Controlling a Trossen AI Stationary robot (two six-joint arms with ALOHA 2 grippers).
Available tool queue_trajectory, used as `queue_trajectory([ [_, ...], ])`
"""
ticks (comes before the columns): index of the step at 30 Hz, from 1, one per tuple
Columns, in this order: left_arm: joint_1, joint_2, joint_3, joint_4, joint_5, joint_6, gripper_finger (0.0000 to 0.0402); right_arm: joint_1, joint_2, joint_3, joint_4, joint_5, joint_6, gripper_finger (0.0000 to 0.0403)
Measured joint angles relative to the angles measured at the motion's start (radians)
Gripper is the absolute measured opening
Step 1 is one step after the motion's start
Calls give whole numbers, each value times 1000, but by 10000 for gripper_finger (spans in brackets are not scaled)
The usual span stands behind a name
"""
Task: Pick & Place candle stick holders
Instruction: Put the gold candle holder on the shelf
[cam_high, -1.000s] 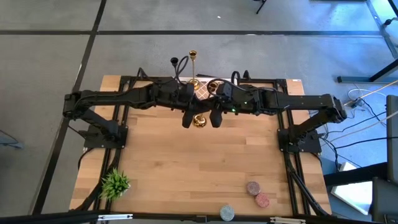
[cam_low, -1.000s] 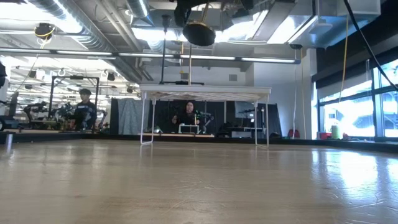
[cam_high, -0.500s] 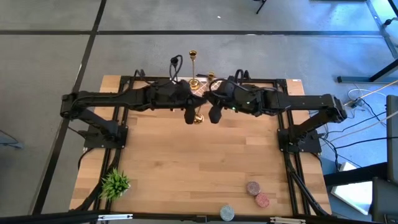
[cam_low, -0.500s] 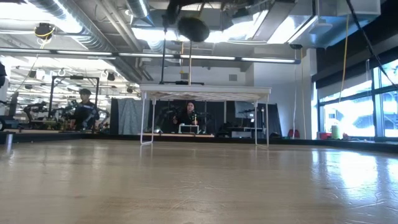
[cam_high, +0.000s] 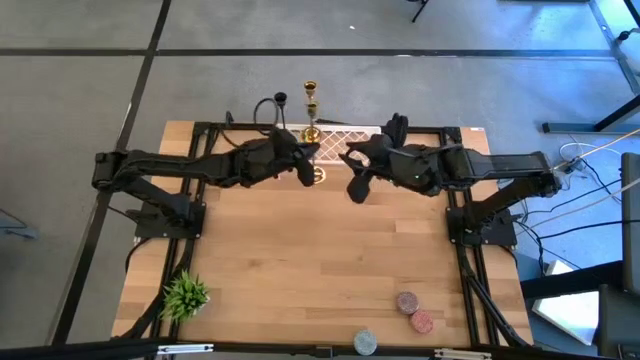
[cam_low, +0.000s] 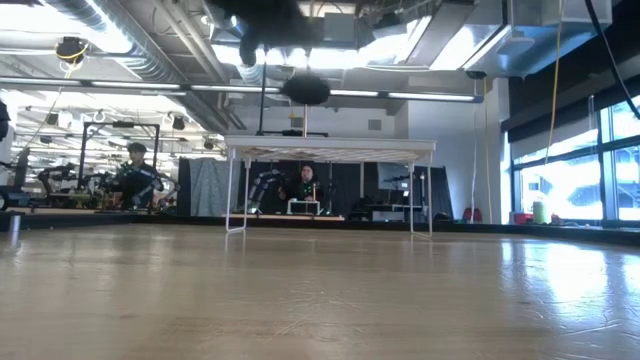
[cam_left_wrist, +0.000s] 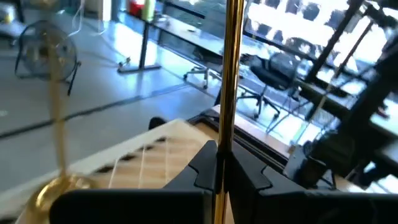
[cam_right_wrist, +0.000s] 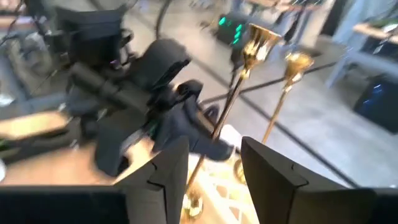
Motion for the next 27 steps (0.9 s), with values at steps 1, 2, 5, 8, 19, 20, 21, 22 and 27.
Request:
queue_trajectory([
  [1,6,-13,-37,41,-15,-9,12,5,0,8,-38,-9,21,149],
  [2,8,-24,-65,96,-36,-8,12,10,-1,17,-84,-15,41,146],
  [5,-15,-76,-115,181,-154,15,12,31,-16,33,-201,-18,74,138],
  [8,-65,-92,-128,201,-328,95,12,47,-62,35,-271,-20,69,130],
  [19,-175,120,-128,514,-671,248,12,110,-160,35,-501,-66,58,119],
  [20,-173,154,-128,551,-670,239,12,117,-160,35,-506,-67,57,119],
  [21,-170,186,-127,580,-670,234,12,124,-160,35,-507,-73,57,119],
  [22,-168,217,-121,602,-672,234,12,131,-160,35,-514,-74,56,119],
  [27,-137,296,-54,627,-658,259,12,153,-160,35,-537,-42,50,119],
])
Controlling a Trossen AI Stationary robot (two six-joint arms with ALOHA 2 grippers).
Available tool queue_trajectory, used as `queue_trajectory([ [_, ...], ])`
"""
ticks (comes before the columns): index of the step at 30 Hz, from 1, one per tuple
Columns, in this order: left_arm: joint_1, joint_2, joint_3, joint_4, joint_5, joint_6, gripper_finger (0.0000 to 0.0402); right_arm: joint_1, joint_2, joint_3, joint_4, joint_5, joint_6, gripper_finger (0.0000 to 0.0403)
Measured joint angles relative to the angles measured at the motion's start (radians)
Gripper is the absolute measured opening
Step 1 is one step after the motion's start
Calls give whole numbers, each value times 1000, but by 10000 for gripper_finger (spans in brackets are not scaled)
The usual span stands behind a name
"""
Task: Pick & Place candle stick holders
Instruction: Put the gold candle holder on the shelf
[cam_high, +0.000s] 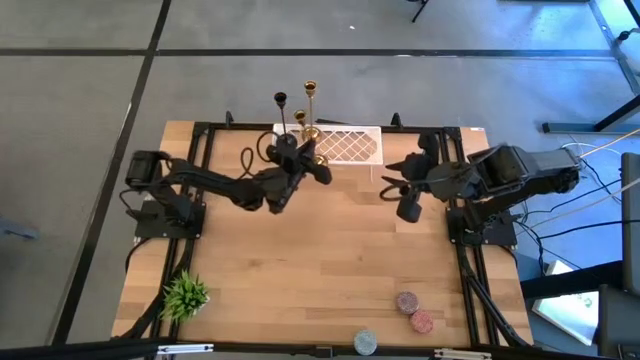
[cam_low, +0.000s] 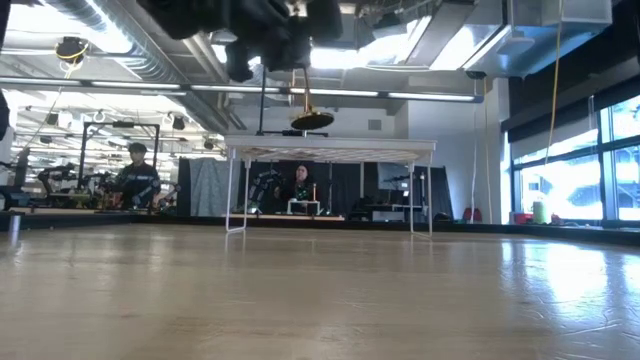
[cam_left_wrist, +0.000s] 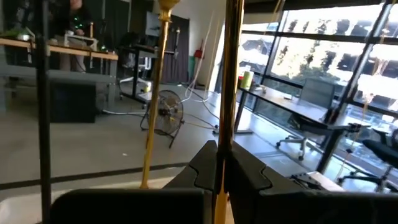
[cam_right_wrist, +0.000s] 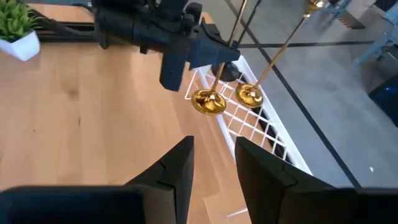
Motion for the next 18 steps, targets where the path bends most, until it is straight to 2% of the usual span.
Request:
queue_trajectory([
  [3,24,12,42,-6,47,61,12,-1,0,0,-12,-1,4,119],
  [7,50,10,60,-34,41,109,12,0,0,0,-17,-4,20,119],
  [18,93,8,60,-118,65,48,12,17,0,0,-44,-4,65,119],
])
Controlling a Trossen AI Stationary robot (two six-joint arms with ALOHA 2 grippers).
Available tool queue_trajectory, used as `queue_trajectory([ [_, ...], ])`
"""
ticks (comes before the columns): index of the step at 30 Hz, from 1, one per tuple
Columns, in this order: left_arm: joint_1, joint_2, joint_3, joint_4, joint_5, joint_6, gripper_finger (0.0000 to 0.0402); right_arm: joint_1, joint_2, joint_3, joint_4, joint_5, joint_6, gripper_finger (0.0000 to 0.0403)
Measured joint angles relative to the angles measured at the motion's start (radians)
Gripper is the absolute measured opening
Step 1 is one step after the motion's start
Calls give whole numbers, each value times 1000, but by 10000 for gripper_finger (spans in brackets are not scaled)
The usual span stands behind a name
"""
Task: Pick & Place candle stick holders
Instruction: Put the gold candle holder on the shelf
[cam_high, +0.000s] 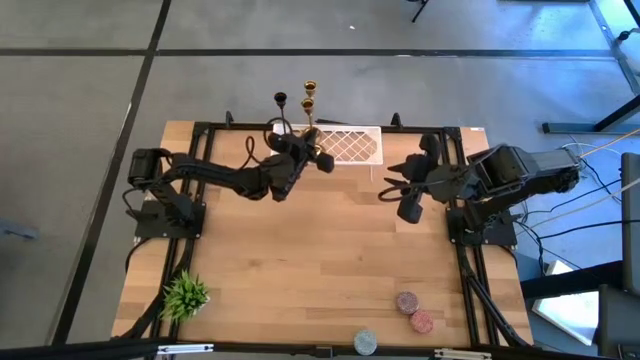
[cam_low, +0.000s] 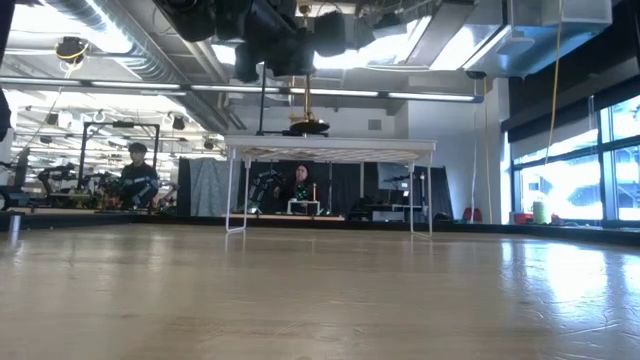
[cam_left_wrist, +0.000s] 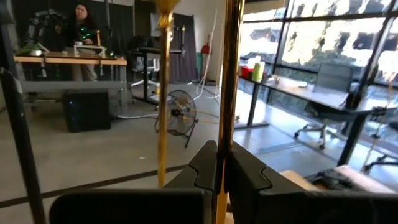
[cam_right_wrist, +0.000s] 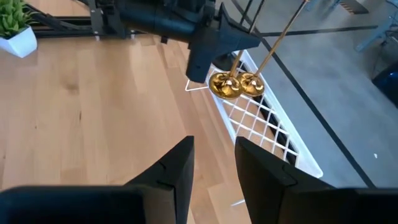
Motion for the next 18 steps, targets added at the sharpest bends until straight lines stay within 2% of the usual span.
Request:
queue_trajectory([
  [18,19,0,0,-62,8,-44,12,35,0,0,-22,1,26,119],
])
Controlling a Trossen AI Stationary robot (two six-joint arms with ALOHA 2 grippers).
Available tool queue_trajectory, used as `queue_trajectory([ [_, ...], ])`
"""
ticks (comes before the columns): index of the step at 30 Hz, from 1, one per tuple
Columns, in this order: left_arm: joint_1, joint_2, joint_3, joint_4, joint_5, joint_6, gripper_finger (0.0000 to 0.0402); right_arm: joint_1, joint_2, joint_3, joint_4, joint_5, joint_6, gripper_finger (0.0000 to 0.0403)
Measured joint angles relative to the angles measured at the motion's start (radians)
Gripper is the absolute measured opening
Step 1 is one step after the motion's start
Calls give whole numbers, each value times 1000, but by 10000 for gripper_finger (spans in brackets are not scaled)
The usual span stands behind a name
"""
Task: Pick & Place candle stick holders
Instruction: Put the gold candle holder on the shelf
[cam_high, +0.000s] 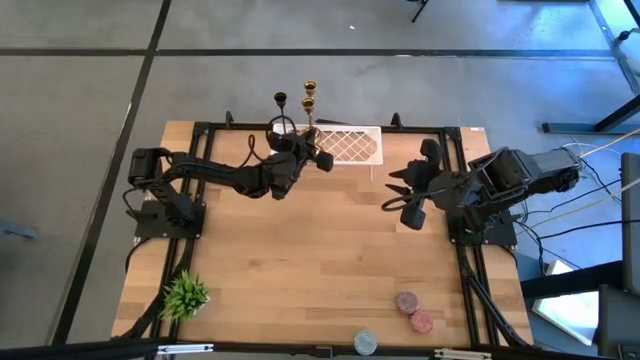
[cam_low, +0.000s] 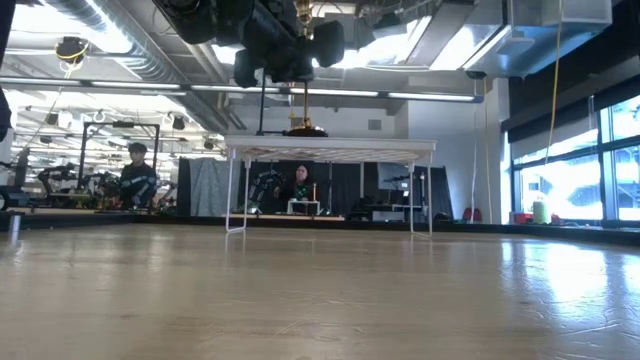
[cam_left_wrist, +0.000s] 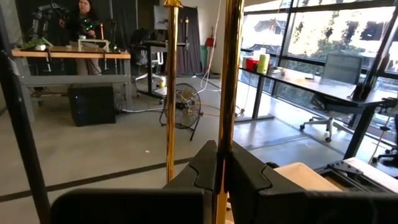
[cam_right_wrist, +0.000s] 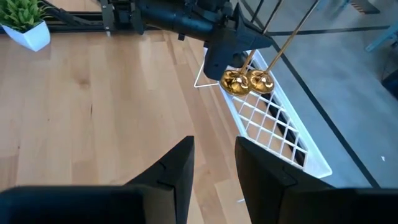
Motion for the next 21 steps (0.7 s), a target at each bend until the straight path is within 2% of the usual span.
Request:
queue_trajectory([
  [21,33,1,0,-73,-6,-50,12,-1,0,0,-4,1,-1,119],
])
